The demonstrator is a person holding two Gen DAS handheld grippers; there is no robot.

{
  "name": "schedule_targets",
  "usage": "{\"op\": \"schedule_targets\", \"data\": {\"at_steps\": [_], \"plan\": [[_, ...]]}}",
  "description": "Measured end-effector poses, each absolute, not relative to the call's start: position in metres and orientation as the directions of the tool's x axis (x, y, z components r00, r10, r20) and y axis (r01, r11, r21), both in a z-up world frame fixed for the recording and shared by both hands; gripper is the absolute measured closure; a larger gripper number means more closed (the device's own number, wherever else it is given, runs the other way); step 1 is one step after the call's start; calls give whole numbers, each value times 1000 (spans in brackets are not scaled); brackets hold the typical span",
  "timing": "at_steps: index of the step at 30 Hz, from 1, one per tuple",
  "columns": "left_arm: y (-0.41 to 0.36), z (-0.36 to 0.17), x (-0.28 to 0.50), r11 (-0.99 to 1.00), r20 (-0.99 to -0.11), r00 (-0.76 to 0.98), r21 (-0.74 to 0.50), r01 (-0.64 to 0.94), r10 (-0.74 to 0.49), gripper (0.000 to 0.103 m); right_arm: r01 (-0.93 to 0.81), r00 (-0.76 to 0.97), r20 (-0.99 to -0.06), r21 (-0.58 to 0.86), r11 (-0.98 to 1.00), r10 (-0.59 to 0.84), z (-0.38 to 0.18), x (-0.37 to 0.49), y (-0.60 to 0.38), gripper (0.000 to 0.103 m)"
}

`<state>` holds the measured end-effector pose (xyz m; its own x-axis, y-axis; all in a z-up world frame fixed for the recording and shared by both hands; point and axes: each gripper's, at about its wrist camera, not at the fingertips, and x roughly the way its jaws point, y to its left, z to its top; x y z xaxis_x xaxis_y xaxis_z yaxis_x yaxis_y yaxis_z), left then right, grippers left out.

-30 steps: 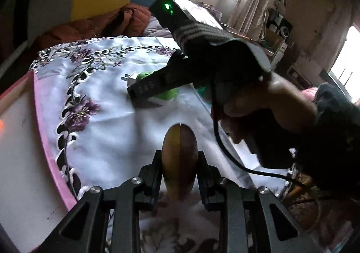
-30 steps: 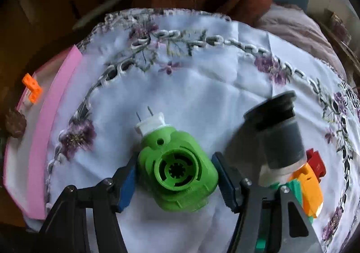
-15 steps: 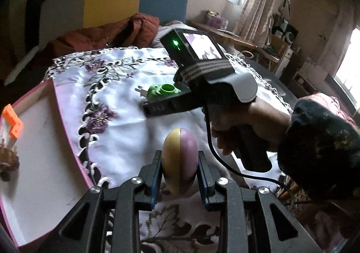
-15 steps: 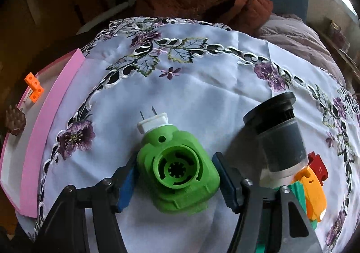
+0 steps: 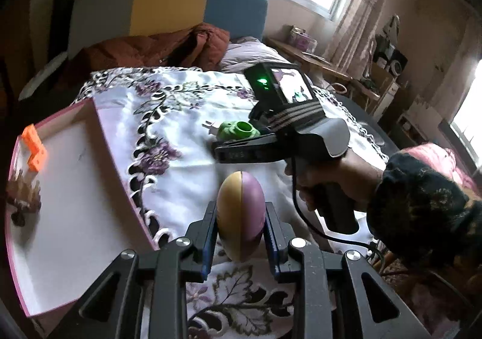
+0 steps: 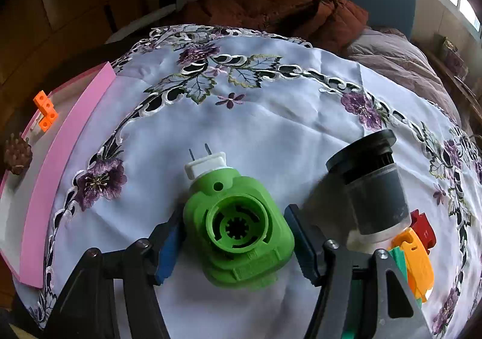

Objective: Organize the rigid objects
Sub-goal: 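Carry the purple egg into the tray and open the left tool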

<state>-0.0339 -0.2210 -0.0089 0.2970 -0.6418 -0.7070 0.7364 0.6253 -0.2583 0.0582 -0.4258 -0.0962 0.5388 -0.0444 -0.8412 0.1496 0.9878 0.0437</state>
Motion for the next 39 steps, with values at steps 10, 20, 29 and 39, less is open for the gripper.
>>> {"op": "schedule_targets", "data": {"at_steps": [10,20,29,39], "plan": [[-153,6,8,717,-672,366,-364,594,-644,74,142,543,-838,33,989,-50,-96,59,-425,38],[-120,-14,95,807,-719,400,-391,442,-568,74,143,537,-842,23,989,-58,-95,59,-424,38],[-144,-43,173,866,-789,416,-276,416,-452,74,136,528,-847,11,991,-63,-95,62,-422,39],[-138,-44,206,908,-803,469,-205,365,-369,60,128,531,-845,11,992,-59,-95,64,-422,39]]}}
